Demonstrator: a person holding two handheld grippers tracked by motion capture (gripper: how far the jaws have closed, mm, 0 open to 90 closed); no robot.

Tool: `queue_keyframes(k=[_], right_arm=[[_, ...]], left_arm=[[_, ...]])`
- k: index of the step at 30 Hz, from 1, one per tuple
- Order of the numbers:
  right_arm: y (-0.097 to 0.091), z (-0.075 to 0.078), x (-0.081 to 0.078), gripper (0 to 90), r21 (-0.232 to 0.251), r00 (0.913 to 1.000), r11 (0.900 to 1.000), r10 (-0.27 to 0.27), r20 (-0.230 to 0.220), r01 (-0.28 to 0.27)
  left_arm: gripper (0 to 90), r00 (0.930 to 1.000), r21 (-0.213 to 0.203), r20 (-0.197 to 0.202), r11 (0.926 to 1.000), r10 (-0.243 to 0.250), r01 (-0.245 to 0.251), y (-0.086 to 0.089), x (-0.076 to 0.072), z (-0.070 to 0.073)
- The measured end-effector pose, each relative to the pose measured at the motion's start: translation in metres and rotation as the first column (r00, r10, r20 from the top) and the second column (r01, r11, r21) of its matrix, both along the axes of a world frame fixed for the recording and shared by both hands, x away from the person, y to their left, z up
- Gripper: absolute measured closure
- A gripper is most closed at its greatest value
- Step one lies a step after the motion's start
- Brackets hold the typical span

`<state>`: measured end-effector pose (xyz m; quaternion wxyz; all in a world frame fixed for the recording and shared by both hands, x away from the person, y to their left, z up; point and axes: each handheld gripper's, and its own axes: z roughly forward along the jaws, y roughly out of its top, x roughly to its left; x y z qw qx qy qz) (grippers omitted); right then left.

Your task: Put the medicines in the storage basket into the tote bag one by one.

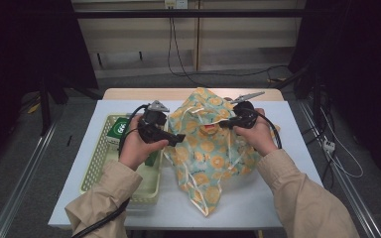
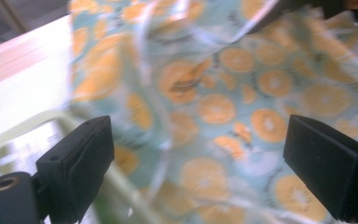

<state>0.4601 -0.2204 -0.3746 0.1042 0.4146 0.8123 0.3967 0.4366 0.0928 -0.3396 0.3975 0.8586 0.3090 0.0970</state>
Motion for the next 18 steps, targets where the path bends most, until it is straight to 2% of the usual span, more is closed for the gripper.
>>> queue_keyframes(k=[7,10,15,18], right_arm=[[-0.001,0.001,-0.001,89.5,-0.008,1.0,1.0,0.0,0.006,0.0],[-0.001,0.001,-0.001,89.5,-0.003,1.0,1.0,0.002,0.003,-0.002],[-0.004,0.001,-0.001,89.5,0.002,1.0,1.0,-0.002,0.002,0.002],[-0.005,0.002,-0.001,89.5,0.001,0.9999,1.0,-0.003,0.01,0.003]], left_arm=[[8.4,0.9973,0.001,-0.002,0.9973,0.073,-0.073,0.037,0.006,0.002],[8.4,0.9946,0.015,-0.001,0.9945,0.104,-0.104,0.052,0.009,0.0],[8.4,0.9906,0.043,-0.008,0.9897,0.137,-0.136,0.068,0.014,-0.005],[8.4,0.9892,0.035,-0.027,0.9891,0.144,-0.143,0.074,0.017,-0.007]])
